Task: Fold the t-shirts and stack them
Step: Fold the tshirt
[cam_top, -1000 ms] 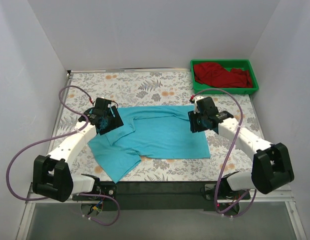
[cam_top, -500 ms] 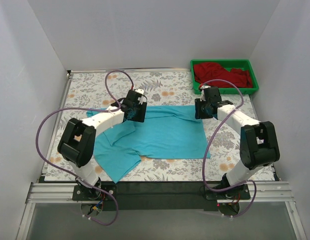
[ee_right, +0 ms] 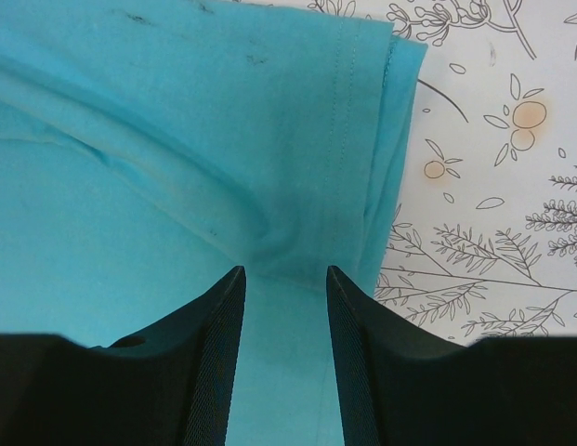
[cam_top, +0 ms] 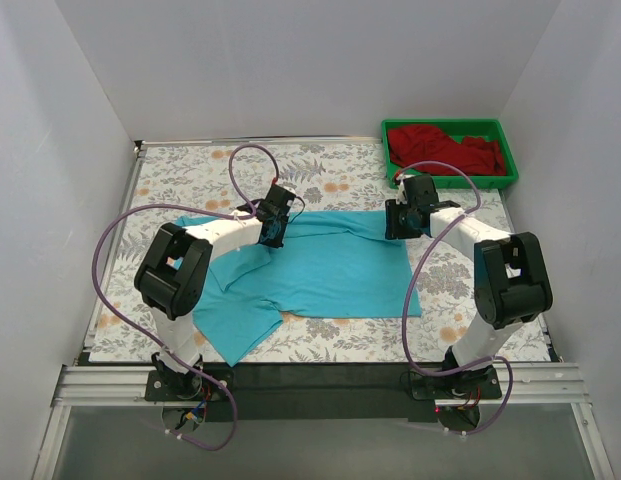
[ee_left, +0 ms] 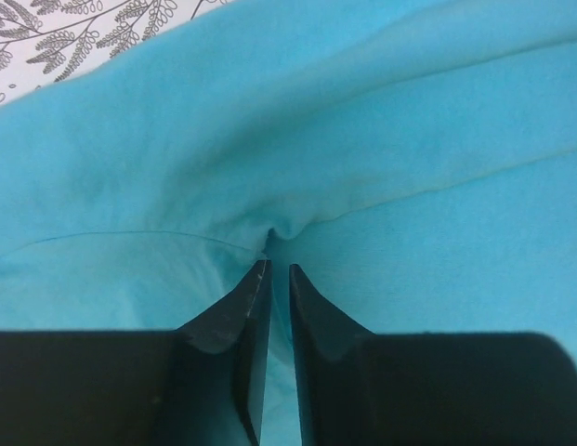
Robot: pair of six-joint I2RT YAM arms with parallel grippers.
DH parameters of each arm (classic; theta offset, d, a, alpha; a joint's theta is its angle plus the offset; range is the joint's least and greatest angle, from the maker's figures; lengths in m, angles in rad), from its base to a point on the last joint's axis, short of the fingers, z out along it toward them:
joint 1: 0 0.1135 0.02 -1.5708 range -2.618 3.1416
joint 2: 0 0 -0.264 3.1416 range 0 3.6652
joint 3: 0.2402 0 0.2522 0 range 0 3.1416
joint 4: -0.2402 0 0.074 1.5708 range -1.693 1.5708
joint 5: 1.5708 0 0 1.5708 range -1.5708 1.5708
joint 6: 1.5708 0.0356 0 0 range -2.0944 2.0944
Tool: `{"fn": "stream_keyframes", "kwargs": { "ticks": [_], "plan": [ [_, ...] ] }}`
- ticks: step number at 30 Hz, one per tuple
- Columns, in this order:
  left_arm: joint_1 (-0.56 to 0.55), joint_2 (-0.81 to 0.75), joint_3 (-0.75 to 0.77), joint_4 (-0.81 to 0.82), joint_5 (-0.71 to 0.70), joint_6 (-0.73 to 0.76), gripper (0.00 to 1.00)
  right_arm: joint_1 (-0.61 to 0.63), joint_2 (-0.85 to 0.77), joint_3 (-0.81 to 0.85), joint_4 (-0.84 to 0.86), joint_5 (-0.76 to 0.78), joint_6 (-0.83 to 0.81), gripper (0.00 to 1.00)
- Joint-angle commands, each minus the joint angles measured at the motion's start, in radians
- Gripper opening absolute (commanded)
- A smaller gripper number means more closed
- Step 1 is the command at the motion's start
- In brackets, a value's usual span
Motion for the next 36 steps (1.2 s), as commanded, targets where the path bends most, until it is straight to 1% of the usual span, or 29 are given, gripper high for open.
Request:
{"fn": "stream_keyframes", "kwargs": {
  "ticks": [1,4,13,24,25,27,28,31,36],
  "plan": [
    [-0.003,-0.038,0.004,-0.010,-0.054,0.010,0.14,-0.010,0.008,0.018,0.049,-0.003,0.004,0.40],
    [-0.003,-0.041,-0.001,-0.027,-0.067,0.004,0.00,-0.016,0.021,0.024,0.054,0.006,0.001,0.40],
    [-0.003,-0.082,-0.035,-0.051,-0.102,-0.013,0.00,-0.038,0.030,0.016,0.062,0.006,-0.004,0.40],
    [-0.002,-0.092,-0.023,-0.079,-0.079,-0.062,0.00,-0.039,0.024,0.008,0.071,-0.012,-0.005,0.40],
    [-0.003,-0.093,-0.018,-0.079,-0.074,-0.068,0.09,-0.039,0.024,0.008,0.071,-0.015,-0.005,0.40],
    [-0.003,-0.092,-0.010,-0.081,-0.055,-0.085,0.17,-0.039,0.027,0.007,0.073,-0.018,-0.005,0.40],
    [-0.002,-0.090,-0.001,-0.079,-0.051,-0.090,0.25,-0.041,0.027,0.007,0.073,-0.020,-0.004,0.40],
    [-0.002,-0.082,0.008,-0.073,-0.047,-0.094,0.28,-0.039,0.027,0.007,0.073,-0.027,-0.004,0.40],
    [-0.003,-0.044,0.020,-0.071,-0.061,-0.087,0.28,-0.041,0.024,0.005,0.073,-0.027,-0.004,0.40]
  ]
}}
